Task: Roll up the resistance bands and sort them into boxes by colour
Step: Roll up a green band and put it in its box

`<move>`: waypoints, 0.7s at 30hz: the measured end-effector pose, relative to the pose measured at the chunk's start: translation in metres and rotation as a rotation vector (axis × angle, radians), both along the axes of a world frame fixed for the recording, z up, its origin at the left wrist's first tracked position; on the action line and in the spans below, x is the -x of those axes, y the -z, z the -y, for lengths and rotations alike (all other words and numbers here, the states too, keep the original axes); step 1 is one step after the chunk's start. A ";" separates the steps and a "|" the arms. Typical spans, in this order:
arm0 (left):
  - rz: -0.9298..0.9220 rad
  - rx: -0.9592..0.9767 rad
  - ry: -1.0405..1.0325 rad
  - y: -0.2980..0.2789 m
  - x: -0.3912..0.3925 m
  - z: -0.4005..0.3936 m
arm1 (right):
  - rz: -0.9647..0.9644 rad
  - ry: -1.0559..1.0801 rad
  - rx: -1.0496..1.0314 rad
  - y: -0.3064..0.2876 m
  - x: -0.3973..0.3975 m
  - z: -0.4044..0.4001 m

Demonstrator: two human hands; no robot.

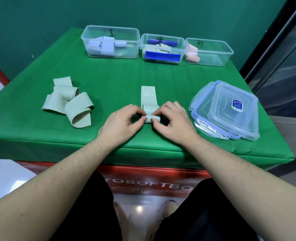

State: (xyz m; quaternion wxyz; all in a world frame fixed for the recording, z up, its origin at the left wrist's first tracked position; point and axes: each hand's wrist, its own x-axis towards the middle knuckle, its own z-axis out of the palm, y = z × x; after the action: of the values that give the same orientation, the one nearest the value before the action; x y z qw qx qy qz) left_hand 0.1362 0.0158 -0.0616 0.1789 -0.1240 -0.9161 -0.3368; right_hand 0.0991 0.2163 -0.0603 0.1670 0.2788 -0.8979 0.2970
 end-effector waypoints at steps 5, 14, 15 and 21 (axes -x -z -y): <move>0.006 0.007 0.014 0.000 0.002 0.001 | -0.061 0.056 -0.045 0.001 0.000 -0.001; -0.006 0.083 0.020 -0.004 -0.003 -0.001 | 0.028 -0.008 -0.004 -0.001 0.000 -0.001; 0.004 0.082 0.005 -0.005 -0.004 -0.001 | 0.049 -0.009 0.005 -0.001 0.000 -0.001; 0.062 0.064 -0.037 -0.007 -0.004 -0.002 | -0.002 -0.010 -0.060 0.001 0.002 0.000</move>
State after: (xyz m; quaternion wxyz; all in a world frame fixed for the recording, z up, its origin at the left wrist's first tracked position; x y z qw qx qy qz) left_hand 0.1398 0.0178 -0.0542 0.1525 -0.1020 -0.9336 -0.3078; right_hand 0.0966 0.2168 -0.0613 0.1581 0.2886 -0.9047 0.2705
